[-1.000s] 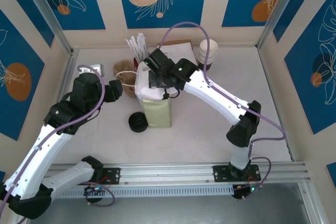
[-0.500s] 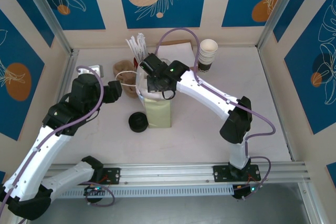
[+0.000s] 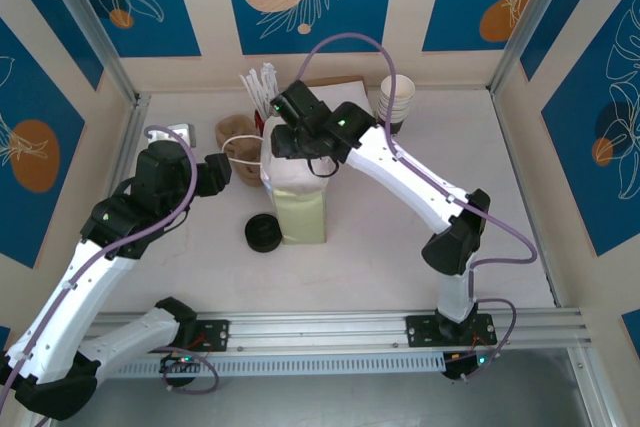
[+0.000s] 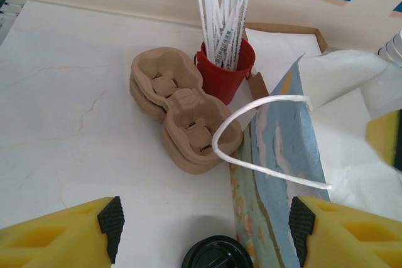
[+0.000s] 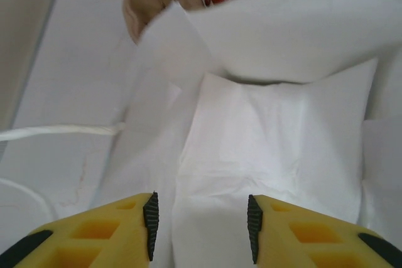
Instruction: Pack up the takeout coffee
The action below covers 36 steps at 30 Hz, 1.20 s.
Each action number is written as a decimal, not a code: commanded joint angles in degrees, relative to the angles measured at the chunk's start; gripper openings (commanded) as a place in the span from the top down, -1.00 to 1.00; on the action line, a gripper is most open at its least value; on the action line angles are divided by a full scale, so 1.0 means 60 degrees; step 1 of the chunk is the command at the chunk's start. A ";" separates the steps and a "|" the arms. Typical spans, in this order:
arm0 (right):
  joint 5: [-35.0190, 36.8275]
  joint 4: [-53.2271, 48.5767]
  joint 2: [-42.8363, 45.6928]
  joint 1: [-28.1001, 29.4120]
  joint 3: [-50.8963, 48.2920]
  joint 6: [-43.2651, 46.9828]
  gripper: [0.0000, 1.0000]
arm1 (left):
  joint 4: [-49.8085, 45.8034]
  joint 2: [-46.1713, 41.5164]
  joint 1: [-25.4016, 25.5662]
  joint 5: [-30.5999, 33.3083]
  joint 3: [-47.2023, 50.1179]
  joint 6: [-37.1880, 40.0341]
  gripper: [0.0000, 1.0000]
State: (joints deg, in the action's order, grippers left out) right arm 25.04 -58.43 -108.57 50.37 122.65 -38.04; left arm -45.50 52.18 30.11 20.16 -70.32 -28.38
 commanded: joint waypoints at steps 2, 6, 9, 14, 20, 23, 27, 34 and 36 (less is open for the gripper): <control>-0.0188 -0.0103 0.0740 -0.0125 0.0676 0.0426 0.10 | -0.0075 0.0003 -0.0067 0.0381 -0.0341 0.0154 -0.44; -0.0086 0.0191 0.1407 -0.0291 0.0522 0.0823 0.09 | 0.0018 0.0188 -0.0073 0.0778 -0.0616 0.0424 -0.51; 0.0000 0.0470 0.2093 -0.0573 0.0016 0.1055 0.09 | 0.0139 0.0373 -0.0082 0.1119 -0.0799 0.0644 -0.60; 0.0336 0.1349 0.3614 -0.1203 -0.1767 0.1448 0.08 | 0.0494 0.0607 -0.0212 0.1884 -0.0938 0.1300 -0.85; 0.0693 0.2866 0.5923 -0.2399 -0.5139 0.1688 0.02 | 0.1863 0.0499 -0.1046 0.1971 -0.0120 0.2516 -1.00; 0.0802 0.3683 0.6897 -0.3214 -0.6991 0.1769 -0.07 | 0.2644 0.0367 -0.1560 0.2131 0.0633 0.2769 -1.00; 0.1176 0.4420 0.7146 -0.4234 -0.8846 0.2355 -0.26 | 0.4051 0.0199 -0.2227 0.2122 0.2096 0.3059 -1.00; 0.1112 0.8503 0.7042 -0.5453 -1.2751 0.2998 -0.57 | 0.7536 0.0249 -0.3612 0.1760 0.5658 0.3152 -1.00; 0.1341 0.9986 0.7027 -0.5547 -1.3738 0.3335 -0.76 | 0.8675 0.0371 -0.4062 0.1343 0.6666 0.3025 -1.00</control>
State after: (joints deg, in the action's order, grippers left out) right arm 30.65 -15.64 -66.92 17.74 45.30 -21.45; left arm -7.16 54.28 8.60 30.68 -35.18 -9.91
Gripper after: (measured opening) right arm 0.836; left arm 0.998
